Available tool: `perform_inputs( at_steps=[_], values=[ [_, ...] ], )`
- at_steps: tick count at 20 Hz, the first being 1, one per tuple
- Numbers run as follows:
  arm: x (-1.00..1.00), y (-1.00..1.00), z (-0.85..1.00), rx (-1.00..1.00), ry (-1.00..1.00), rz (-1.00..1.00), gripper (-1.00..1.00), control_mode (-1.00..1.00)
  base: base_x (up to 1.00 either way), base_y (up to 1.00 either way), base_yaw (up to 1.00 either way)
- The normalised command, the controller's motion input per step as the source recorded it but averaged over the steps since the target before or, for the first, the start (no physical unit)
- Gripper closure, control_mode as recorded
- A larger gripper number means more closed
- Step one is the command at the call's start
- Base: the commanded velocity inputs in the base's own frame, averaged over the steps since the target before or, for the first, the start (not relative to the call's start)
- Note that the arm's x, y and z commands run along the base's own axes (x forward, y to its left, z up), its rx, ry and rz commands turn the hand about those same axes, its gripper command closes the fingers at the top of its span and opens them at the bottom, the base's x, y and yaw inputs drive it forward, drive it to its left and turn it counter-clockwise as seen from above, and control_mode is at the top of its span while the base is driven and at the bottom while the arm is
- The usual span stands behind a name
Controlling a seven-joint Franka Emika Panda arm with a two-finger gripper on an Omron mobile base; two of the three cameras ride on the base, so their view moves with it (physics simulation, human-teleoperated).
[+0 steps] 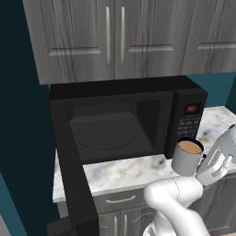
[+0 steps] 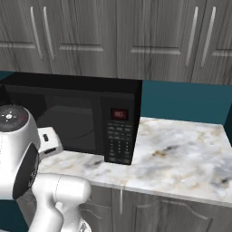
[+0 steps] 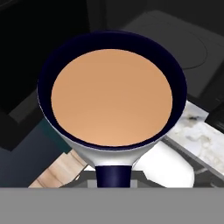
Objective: Pick the cup of tea, navigate to the dining table, and place it on the saucer.
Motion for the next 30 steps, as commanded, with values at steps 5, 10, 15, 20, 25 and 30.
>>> perform_inputs(
  at_steps=[5,10,15,20,25,30],
  values=[
    [0.00,0.00,0.00,0.00,0.00,0.00,1.00,1.00,-0.77,-0.05,-0.04],
    [0.00,0.00,0.00,0.00,0.00,0.00,1.00,1.00,-0.01,0.00,-0.70],
    [0.00,0.00,0.00,0.00,0.00,0.00,1.00,1.00,0.00,0.16,-1.00],
    [0.00,0.00,0.00,0.00,0.00,0.00,1.00,1.00,0.00,0.14,-1.00],
    [0.00,0.00,0.00,0.00,0.00,0.00,1.00,1.00,0.00,0.11,-1.00],
    [0.00,0.00,0.00,0.00,0.00,0.00,1.00,1.00,0.00,0.10,-1.00]
  ],
)
